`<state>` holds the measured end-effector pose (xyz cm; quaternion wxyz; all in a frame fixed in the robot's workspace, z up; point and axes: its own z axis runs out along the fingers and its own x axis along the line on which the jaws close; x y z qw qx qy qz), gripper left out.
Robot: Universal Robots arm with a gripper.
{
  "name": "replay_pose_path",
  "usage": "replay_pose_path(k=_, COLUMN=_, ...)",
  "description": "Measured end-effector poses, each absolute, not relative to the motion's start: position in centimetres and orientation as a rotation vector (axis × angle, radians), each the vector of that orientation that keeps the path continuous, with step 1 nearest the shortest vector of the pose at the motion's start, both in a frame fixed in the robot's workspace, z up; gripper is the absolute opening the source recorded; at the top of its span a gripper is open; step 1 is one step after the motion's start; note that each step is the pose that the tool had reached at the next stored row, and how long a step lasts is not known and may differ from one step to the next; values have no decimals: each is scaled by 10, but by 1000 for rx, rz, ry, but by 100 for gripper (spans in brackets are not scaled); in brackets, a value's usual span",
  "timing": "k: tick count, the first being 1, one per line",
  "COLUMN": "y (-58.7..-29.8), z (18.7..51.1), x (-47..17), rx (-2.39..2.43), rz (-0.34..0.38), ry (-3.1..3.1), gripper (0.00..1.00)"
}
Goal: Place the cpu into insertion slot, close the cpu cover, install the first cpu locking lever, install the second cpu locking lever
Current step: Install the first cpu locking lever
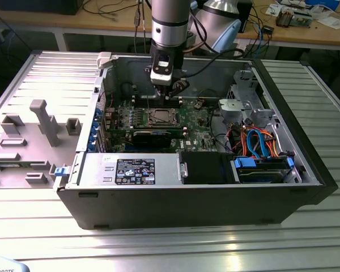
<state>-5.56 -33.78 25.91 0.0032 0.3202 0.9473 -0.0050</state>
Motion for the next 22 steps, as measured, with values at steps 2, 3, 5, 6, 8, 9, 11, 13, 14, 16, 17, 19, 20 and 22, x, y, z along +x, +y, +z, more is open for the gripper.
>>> replay_pose_path(k=2, y=-338, z=259, x=-56, rx=888, rz=-15, ry=3006, gripper=11)
replay_pose_path(k=3, y=-338, z=259, x=-56, rx=852, rz=-15, ry=3017, gripper=11)
replay_pose_path(k=5, y=-338, z=259, x=-56, rx=821, rz=-15, ry=3025, gripper=11)
replay_pose_path(k=6, y=-338, z=259, x=-56, rx=821, rz=-15, ry=3025, gripper=11)
replay_pose_path(k=8, y=-338, z=259, x=-56, rx=820, rz=-15, ry=3025, gripper=11)
replay_pose_path(k=9, y=-338, z=259, x=-56, rx=820, rz=-15, ry=3025, gripper=11)
replay_pose_path(k=11, y=-338, z=259, x=-56, rx=820, rz=-15, ry=3025, gripper=11)
replay_pose_path(k=13, y=-338, z=259, x=-56, rx=820, rz=-15, ry=3025, gripper=11)
replay_pose_path(k=14, y=-338, z=259, x=-56, rx=820, rz=-15, ry=3025, gripper=11)
replay_pose_path(k=16, y=-338, z=259, x=-56, rx=820, rz=-15, ry=3025, gripper=11)
replay_pose_path(k=17, y=-338, z=259, x=-56, rx=820, rz=-15, ry=3025, gripper=11)
replay_pose_path(k=19, y=-338, z=259, x=-56, rx=818, rz=-13, ry=3026, gripper=11)
replay_pose_path(k=20, y=-338, z=259, x=-57, rx=804, rz=-12, ry=3030, gripper=11)
replay_pose_path(k=22, y=-338, z=259, x=-57, rx=755, rz=-11, ry=3043, gripper=11)
